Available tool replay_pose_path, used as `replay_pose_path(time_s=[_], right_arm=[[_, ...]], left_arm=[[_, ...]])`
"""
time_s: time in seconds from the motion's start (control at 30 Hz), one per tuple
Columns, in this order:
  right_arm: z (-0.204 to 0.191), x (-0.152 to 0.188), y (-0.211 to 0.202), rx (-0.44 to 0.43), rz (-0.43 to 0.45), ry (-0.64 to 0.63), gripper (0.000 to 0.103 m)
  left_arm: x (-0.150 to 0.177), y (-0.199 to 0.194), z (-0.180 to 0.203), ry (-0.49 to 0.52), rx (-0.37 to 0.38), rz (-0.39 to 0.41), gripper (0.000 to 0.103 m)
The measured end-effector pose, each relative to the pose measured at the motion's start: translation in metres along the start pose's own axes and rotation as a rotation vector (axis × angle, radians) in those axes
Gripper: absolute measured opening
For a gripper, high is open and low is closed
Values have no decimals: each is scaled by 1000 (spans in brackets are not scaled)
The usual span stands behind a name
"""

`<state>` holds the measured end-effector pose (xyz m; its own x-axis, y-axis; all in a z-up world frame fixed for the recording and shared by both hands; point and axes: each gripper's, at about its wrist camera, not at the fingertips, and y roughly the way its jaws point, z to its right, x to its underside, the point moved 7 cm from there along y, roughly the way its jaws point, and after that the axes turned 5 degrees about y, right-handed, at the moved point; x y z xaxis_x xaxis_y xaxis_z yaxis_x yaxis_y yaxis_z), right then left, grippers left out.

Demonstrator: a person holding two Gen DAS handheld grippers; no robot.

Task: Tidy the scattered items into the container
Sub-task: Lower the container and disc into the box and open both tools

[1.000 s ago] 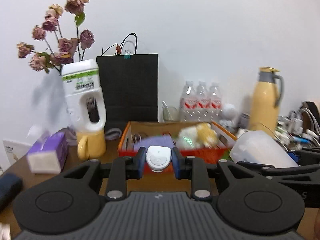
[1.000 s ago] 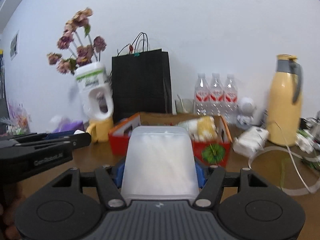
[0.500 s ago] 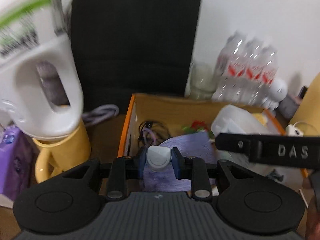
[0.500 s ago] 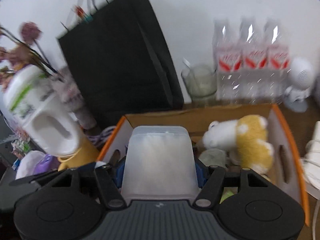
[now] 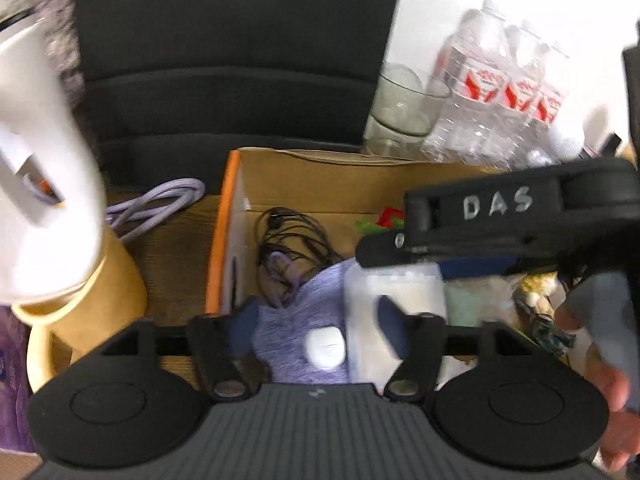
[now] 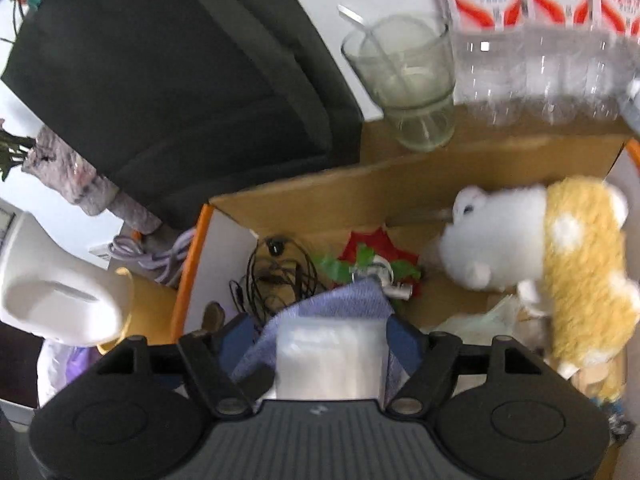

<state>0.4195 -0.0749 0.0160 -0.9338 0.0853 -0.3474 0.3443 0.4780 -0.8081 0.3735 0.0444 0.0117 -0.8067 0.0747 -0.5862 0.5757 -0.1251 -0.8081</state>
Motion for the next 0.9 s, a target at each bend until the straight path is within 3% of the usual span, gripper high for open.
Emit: replay_pose_path(time_s=[0.13, 0.2, 0.4, 0.63, 0.9], right_arm=[[2, -16, -27, 67, 39, -49, 79], [15, -21, -43, 120, 58, -61, 80], [74, -18, -88, 265, 89, -24, 83], [101, 4, -119, 306, 107, 10, 83], [77, 40, -140, 274, 163, -58, 83]], left_arm=[[-15, -6, 5, -19, -38, -31, 89], [-21, -9, 7, -31, -49, -40, 102], [-20, -12, 5, -107, -84, -114, 103], [-8, -30, 17, -116, -103, -134, 103], [0, -84, 32, -80, -163, 14, 103]])
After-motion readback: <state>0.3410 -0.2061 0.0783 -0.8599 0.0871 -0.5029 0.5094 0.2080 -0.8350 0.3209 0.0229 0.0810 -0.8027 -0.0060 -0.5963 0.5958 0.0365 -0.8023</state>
